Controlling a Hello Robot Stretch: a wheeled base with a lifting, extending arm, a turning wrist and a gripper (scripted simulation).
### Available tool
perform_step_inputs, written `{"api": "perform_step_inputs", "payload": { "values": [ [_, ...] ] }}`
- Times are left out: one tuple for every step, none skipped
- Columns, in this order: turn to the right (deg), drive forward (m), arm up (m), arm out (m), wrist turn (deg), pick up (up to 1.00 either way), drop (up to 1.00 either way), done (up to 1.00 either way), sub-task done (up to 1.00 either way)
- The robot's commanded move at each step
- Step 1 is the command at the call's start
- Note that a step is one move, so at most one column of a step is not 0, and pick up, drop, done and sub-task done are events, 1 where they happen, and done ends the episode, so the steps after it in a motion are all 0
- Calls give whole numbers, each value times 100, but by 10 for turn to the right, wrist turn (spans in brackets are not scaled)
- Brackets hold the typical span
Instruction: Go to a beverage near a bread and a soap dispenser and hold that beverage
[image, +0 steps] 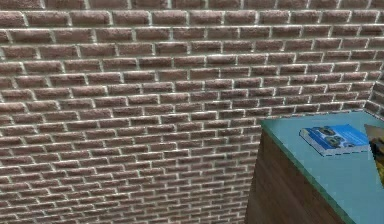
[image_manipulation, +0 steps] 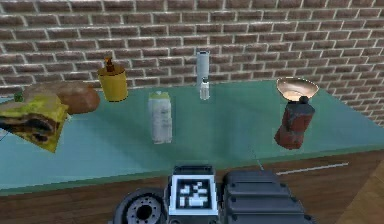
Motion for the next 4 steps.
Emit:
{"api": "perform_step_inputs", "payload": {
  "values": [
    [0, 0, 0, 30, 0, 0, 0, 0, 0],
    [0, 0, 0, 0, 450, 0, 0, 0, 0],
    [0, 0, 0, 0, 450, 0, 0, 0, 0],
    [0, 0, 0, 0, 450, 0, 0, 0, 0]
  ]
}}
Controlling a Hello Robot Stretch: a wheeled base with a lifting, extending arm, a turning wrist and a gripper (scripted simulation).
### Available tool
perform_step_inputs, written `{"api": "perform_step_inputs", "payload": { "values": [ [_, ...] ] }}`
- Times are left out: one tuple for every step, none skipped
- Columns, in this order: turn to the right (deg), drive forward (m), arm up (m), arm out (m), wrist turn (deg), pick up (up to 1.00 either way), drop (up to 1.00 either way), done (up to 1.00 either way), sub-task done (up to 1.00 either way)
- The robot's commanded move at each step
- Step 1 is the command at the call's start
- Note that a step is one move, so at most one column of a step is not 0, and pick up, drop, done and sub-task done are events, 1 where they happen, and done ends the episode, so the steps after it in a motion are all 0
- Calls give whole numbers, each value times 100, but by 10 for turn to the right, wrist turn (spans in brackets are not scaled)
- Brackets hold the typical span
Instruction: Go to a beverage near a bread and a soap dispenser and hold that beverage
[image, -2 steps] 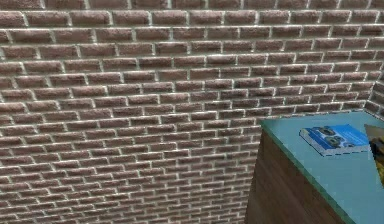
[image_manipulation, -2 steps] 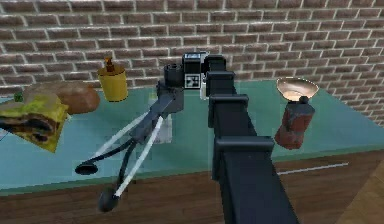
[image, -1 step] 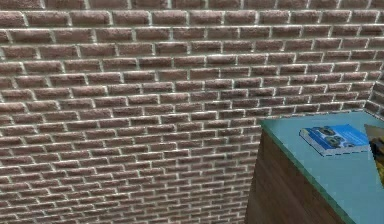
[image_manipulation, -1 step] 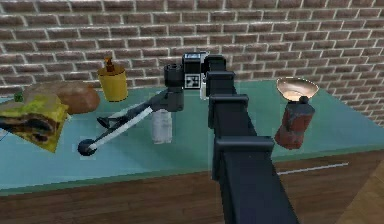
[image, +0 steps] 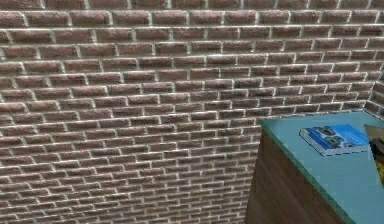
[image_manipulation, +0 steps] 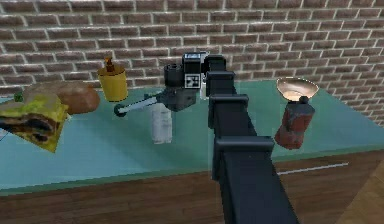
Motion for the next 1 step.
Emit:
{"api": "perform_step_inputs", "payload": {
  "values": [
    [0, 0, 0, 0, 150, 0, 0, 0, 0]
  ]
}}
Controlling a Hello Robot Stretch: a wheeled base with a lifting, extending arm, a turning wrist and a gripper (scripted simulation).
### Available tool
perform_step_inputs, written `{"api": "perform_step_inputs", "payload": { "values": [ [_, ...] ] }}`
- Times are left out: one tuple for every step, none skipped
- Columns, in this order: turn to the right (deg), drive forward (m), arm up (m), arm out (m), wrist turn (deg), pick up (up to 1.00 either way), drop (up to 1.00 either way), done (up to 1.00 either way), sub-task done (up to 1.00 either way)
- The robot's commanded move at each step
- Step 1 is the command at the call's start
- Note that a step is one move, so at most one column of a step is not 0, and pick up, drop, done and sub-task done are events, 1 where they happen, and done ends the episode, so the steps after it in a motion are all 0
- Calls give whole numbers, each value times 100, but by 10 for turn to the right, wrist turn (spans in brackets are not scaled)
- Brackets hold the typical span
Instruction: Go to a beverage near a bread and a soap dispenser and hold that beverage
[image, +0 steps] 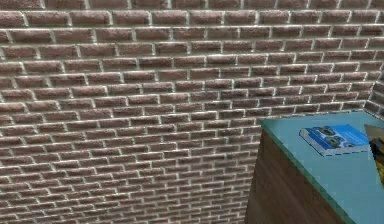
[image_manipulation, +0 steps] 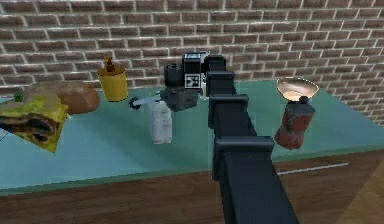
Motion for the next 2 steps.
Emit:
{"api": "perform_step_inputs", "payload": {
  "values": [
    [0, 0, 0, 0, 0, 100, 0, 0, 0],
    [0, 0, 0, 0, 0, 0, 0, 100, 0]
  ]
}}
